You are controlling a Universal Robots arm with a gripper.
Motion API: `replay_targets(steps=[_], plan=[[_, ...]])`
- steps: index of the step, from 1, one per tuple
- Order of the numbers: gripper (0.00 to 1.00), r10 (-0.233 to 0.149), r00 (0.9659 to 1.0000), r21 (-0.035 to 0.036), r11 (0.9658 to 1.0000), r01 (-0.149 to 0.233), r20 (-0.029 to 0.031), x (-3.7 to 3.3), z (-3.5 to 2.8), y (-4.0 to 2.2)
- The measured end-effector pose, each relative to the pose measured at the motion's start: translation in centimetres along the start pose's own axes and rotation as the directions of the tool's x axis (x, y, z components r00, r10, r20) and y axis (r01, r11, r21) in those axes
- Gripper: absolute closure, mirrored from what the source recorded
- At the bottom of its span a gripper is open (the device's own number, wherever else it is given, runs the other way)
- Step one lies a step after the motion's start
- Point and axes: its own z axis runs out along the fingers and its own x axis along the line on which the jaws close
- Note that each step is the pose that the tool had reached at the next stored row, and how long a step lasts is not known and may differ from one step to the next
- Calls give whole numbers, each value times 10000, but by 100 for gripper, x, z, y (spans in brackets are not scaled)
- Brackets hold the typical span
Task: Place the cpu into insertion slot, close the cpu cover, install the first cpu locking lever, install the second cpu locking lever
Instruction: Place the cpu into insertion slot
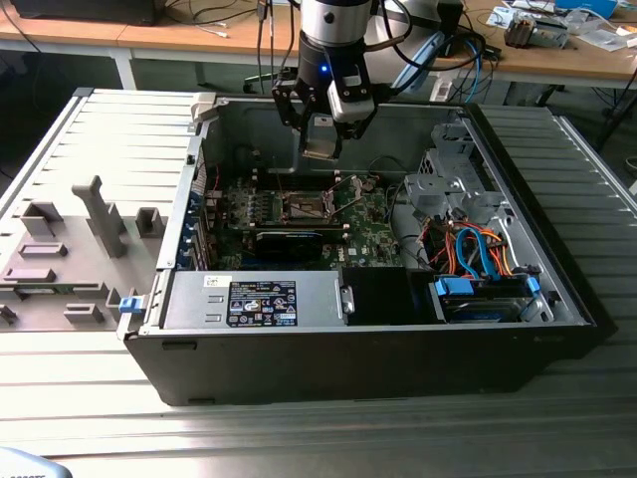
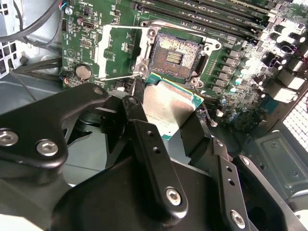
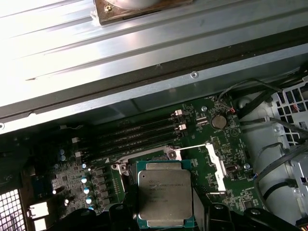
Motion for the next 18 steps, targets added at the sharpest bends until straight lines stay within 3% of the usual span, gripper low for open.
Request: replay_targets(steps=[18], plan=[[45, 215, 9998, -5, 9998, -215, 20, 0, 3, 0]])
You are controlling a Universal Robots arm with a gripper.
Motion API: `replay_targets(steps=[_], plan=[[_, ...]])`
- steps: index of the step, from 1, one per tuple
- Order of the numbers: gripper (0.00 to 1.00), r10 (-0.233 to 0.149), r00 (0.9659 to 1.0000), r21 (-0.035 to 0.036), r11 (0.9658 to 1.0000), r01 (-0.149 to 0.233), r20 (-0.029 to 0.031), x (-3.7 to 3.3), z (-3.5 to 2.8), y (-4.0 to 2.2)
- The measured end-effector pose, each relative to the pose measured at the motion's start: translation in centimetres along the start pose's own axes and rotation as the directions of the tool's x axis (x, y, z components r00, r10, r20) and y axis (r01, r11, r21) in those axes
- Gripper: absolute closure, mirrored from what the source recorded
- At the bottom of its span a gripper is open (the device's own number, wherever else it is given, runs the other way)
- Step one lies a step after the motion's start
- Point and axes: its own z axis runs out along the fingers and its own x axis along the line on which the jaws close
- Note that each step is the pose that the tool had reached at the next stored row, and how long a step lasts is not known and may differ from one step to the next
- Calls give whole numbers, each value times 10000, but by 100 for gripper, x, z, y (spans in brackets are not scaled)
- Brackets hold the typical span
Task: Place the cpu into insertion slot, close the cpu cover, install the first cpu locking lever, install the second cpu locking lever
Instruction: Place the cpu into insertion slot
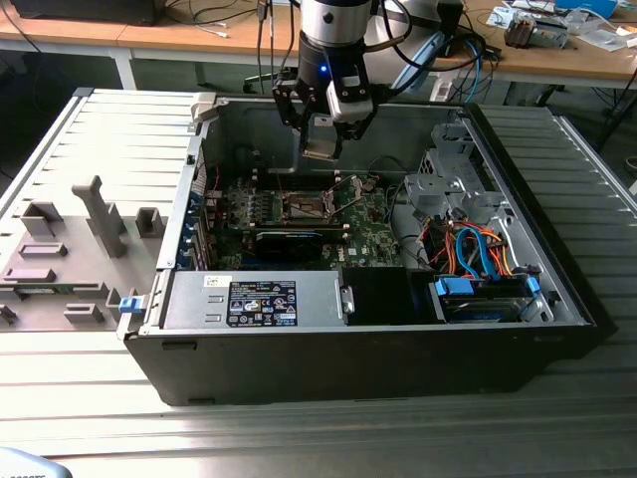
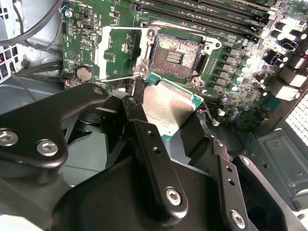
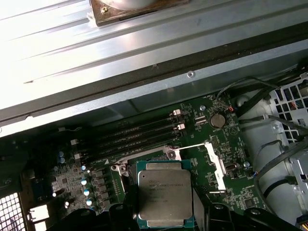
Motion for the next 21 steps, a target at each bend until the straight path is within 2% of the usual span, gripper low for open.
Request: replay_targets(steps=[21], plan=[[45, 245, 9997, -5, 9997, -245, 23, 0, 3, 0]])
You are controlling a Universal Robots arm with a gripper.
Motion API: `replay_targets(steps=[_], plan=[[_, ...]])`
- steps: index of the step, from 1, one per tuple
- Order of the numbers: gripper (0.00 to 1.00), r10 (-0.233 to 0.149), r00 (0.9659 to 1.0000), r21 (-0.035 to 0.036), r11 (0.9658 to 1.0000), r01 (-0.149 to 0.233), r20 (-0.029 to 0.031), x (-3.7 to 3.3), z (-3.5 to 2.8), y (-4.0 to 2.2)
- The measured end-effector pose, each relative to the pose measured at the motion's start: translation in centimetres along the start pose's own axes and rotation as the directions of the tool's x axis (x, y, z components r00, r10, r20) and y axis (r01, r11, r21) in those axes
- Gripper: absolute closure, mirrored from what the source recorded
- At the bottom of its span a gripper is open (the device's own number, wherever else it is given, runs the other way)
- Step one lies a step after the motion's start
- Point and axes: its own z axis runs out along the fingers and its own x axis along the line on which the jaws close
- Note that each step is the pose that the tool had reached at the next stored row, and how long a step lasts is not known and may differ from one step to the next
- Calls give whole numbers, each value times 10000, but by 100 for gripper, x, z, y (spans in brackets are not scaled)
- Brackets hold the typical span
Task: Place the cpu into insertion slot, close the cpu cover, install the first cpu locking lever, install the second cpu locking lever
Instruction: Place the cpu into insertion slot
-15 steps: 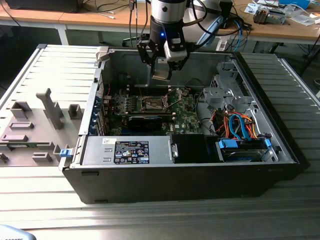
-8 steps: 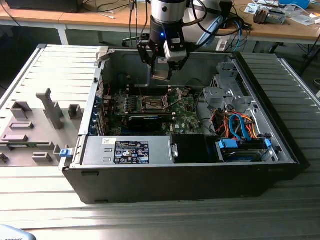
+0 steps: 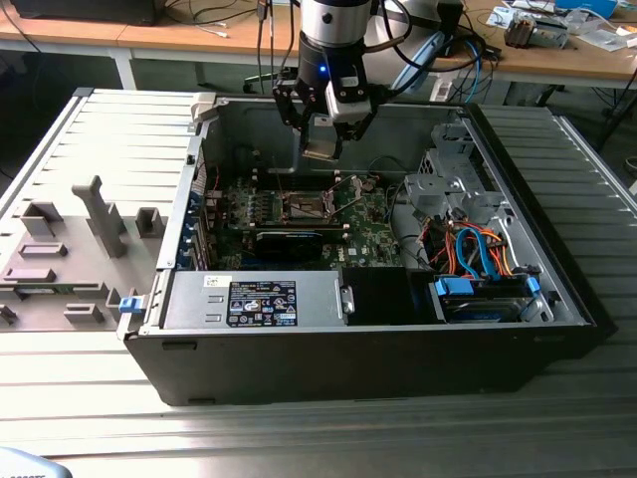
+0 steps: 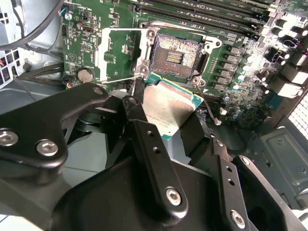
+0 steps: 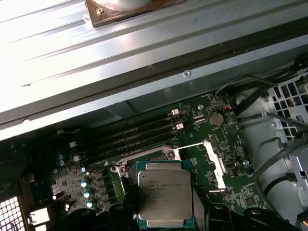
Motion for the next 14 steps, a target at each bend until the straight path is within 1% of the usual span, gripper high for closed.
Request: replay_targets(steps=[14], plan=[[45, 166, 9999, -3, 9999, -166, 15, 0, 2, 0]])
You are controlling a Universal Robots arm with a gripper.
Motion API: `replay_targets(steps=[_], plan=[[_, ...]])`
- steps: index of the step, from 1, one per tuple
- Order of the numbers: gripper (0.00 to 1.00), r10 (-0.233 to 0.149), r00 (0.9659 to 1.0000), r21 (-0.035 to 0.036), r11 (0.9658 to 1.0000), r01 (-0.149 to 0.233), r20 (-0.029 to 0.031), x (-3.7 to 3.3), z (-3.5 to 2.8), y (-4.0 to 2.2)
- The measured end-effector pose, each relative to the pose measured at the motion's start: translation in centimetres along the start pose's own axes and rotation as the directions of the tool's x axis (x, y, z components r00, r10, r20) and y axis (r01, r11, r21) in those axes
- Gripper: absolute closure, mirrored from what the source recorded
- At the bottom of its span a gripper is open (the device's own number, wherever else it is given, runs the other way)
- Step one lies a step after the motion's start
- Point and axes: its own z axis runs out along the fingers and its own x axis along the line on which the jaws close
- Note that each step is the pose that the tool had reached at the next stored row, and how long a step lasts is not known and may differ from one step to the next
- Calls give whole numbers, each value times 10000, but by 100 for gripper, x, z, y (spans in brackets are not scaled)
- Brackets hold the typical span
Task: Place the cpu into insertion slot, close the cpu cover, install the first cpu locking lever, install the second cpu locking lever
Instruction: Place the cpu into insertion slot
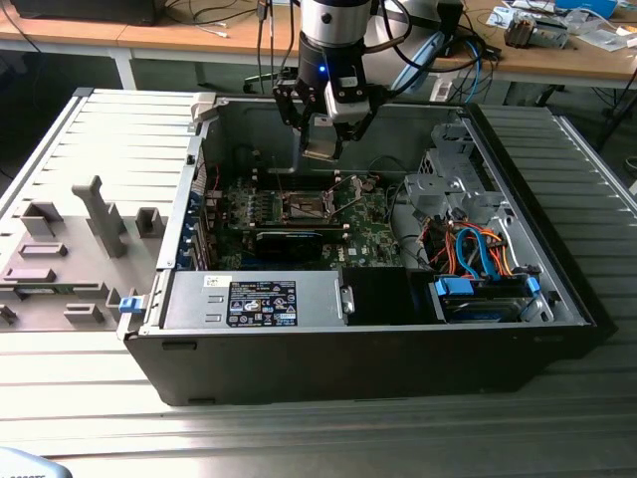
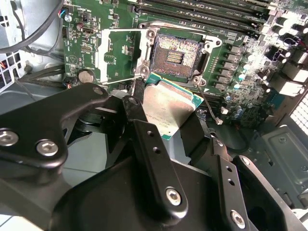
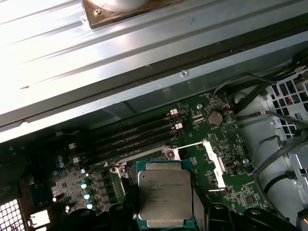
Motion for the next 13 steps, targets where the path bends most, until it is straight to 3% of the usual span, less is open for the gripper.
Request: replay_targets(steps=[13], plan=[[45, 185, 9998, -4, 9998, -185, 17, 0, 2, 0]])
